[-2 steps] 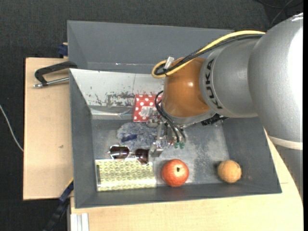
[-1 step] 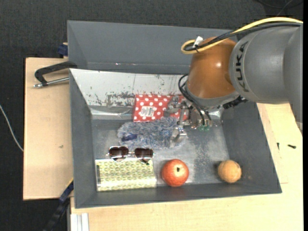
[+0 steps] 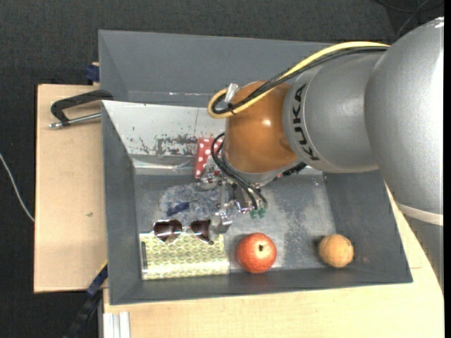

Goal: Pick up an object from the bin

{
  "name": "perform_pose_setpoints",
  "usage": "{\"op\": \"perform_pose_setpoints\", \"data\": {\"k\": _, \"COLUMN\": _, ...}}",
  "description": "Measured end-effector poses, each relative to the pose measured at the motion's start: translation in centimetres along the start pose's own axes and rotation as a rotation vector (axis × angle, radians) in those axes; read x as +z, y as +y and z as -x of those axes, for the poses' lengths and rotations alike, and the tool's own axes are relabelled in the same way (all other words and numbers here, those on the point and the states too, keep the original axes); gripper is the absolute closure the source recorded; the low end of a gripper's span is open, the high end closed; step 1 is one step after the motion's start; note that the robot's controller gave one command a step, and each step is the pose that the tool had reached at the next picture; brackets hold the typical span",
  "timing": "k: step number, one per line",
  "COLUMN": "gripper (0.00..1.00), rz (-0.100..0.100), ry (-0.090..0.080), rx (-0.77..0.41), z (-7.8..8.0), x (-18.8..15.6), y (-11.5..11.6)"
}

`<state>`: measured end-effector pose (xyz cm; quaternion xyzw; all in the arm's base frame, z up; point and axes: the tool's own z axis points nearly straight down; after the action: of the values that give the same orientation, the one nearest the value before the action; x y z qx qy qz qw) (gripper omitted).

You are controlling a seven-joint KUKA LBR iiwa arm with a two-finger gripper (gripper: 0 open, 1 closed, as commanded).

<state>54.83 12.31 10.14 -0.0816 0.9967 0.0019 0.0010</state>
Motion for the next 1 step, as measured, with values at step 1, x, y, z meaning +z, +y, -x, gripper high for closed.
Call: {"op": "perform_pose_setpoints", "data": {"k": 1, "gripper": 0.0, "rz": 0.0, "ry": -0.004, "rx": 0.258, "z": 1.61, "x": 2.5, "y": -8.76}}
